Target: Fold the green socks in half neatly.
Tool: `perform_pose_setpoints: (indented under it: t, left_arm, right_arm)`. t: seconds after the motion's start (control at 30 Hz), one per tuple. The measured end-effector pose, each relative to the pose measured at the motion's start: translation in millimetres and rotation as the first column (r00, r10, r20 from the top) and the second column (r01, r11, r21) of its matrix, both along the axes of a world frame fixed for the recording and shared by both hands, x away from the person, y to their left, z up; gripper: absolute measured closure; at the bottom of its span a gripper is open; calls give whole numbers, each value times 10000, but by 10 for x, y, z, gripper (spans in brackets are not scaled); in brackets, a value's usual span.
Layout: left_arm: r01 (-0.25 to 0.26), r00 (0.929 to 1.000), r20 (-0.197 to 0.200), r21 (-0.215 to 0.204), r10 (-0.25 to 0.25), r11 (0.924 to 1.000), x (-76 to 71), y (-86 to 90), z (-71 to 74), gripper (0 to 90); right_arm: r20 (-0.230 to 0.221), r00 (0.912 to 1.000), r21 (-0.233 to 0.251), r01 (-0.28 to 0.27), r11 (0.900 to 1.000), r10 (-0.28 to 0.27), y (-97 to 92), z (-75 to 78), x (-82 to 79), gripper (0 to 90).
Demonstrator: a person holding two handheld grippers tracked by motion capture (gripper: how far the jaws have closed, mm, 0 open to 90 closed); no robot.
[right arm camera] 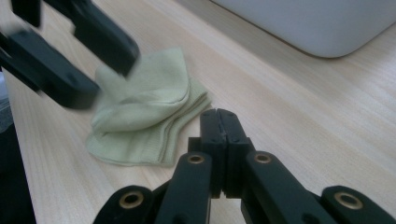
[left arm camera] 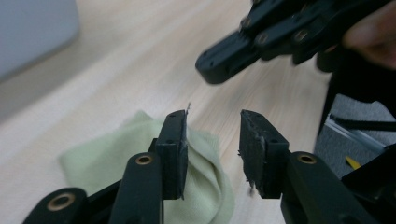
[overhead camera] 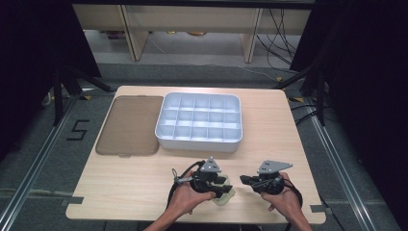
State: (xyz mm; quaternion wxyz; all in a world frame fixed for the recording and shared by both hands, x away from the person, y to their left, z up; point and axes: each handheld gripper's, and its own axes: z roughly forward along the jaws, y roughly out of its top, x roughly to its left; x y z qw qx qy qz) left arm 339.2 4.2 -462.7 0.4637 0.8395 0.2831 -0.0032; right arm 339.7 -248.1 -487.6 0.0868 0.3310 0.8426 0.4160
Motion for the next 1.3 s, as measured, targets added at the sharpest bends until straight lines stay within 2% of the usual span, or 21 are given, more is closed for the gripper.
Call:
perform_pose_setpoints:
  t: [0.13, 0.3, 0.4, 0.5, 0.53, 0.6, 0.67, 0.7, 0.73, 0.83, 0.87, 0.9, 0.93, 0.97, 1.0, 1.03, 1.1, 1.13, 1.2, 1.27, 1.3]
  left_arm:
    - [-276, 9994, 217, 113, 274, 9996, 41, 208, 62, 683]
    - [-482, 9986, 231, 762, 465, 9959, 132, 394, -76, 813]
    - [-382, 9993, 88, 1142, 375, 9927, 153, 405, -168, 843]
    - [-126, 9997, 214, 1394, 97, 9902, 150, 361, -242, 841]
    - [-190, 9998, 95, 1279, 180, 9916, 139, 344, -261, 841]
    - [46, 9999, 142, 1479, -67, 9890, 157, 332, -304, 843]
    - [18, 10000, 35, 1587, -24, 9873, 158, 327, -346, 848]
    - [218, 9997, 21, 1629, -224, 9864, 157, 331, -359, 848]
    - [85, 10000, -23, 1491, -83, 9888, 137, 321, -378, 849]
    - [-44, 9999, -89, 1462, 57, 9893, 113, 322, -391, 850]
    - [41, 10000, 25, 1577, -46, 9875, 111, 327, -393, 849]
    - [363, 9991, 121, 1997, -395, 9792, 122, 352, -382, 849]
    - [73, 10000, 8, 1608, -75, 9870, 96, 323, -408, 850]
    - [72, 10000, -16, 1597, -70, 9871, 82, 323, -419, 852]
    - [305, 9994, 71, 1871, -324, 9819, 73, 351, -413, 853]
    - [47, 9999, 103, 1553, -64, 9879, 37, 336, -423, 852]
    - [240, 9994, 205, 1826, -282, 9829, -39, 359, -408, 850]
    - [114, 9998, 132, 1651, -137, 9862, -92, 353, -417, 848]
    - [275, 9994, 142, 1724, -304, 9846, -170, 352, -424, 848]
    - [187, 9997, 115, 1484, -207, 9887, -240, 323, -426, 850]
    - [336, 9990, 229, 1663, -380, 9855, -243, 329, -418, 853]
  right_arm:
    - [194, 9998, 179, -15, 9998, 12, 11, 22, -8, 900]
    - [93, 9996, 284, -253, 9993, 250, 85, 73, -36, 900]
    - [128, 9988, 368, -483, 9982, 479, 157, 85, -44, 900]
    - [314, 9975, 285, -636, 9976, 627, 210, 95, -50, 900]
    - [268, 9975, 292, -663, 9974, 655, 240, 100, -62, 900]
    - [245, 9962, 473, -844, 9953, 833, 332, 88, -86, 900]
    - [23, 9938, 380, -1112, 9931, 1112, 460, 84, -125, 900]
    - [23, 9938, 380, -1112, 9931, 1112, 460, 84, -125, 900]
    - [215, 9910, 216, -1329, 9909, 1325, 497, 76, -115, 900]
    - [-89, 9887, 312, -1492, 9883, 1496, 593, 43, -136, 900]
    - [-10, 9859, 213, -1673, 9857, 1674, 633, 14, -132, 900]
    - [-45, 9855, -51, -1694, 9855, 1694, 655, 0, -140, 900]
    - [-79, 9833, -131, -1818, 9833, 1817, 668, -16, -139, 900]
    - [-188, 9844, -237, -1753, 9842, 1749, 669, -32, -145, 900]
    - [-214, 9846, -406, -1743, 9839, 1735, 656, -50, -142, 900]
    - [-314, 9853, -505, -1696, 9842, 1682, 629, -76, -140, 900]
    - [-412, 9860, -649, -1639, 9843, 1614, 580, -104, -133, 900]
    - [-440, 9868, -622, -1582, 9855, 1556, 547, -115, -128, 900]
    - [-386, 9887, -711, -1471, 9866, 1447, 502, -126, -107, 900]
    - [-349, 9905, -760, -1351, 9879, 1328, 485, -111, -94, 900]
    - [-313, 9905, -764, -1356, 9878, 1336, 478, -106, -86, 900]
